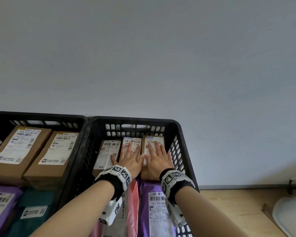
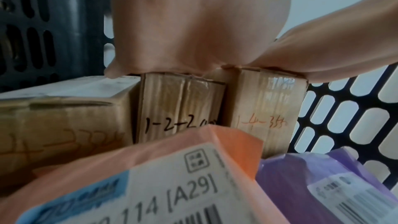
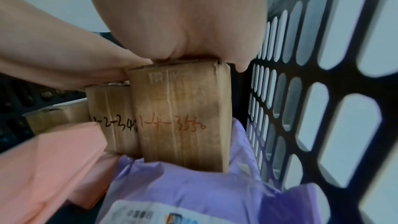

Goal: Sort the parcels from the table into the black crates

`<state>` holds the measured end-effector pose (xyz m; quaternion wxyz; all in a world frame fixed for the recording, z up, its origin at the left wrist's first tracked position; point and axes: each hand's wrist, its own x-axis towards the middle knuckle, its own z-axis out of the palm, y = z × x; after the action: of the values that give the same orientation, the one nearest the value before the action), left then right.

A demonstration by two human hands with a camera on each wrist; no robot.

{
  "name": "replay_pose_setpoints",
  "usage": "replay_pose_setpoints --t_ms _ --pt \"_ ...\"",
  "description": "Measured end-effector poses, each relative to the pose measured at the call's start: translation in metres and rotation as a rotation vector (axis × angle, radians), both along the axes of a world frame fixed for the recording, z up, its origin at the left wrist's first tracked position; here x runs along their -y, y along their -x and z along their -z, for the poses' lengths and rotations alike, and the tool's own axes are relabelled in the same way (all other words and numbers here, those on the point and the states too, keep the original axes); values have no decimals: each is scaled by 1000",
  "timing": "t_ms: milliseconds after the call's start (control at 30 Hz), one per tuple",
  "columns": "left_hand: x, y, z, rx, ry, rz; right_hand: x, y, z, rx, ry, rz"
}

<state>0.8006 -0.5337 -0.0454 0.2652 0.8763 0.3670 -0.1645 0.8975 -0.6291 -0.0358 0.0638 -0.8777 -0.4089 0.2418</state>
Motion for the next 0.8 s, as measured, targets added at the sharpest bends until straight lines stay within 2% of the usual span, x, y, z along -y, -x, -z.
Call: replay_pose_setpoints --t_ms 167,367,567,800 --pt "4 2 4 -16 -15 0 2 6 5 1 58 7" --pt "7 -3 -1 -43 2 12 6 12 -30 -40 165 -51" --pt "4 -2 -15 -24 51 33 -4 3 -21 -121 53 127" --pt "17 17 -35 -27 34 41 3 9 -16 -113 53 113"
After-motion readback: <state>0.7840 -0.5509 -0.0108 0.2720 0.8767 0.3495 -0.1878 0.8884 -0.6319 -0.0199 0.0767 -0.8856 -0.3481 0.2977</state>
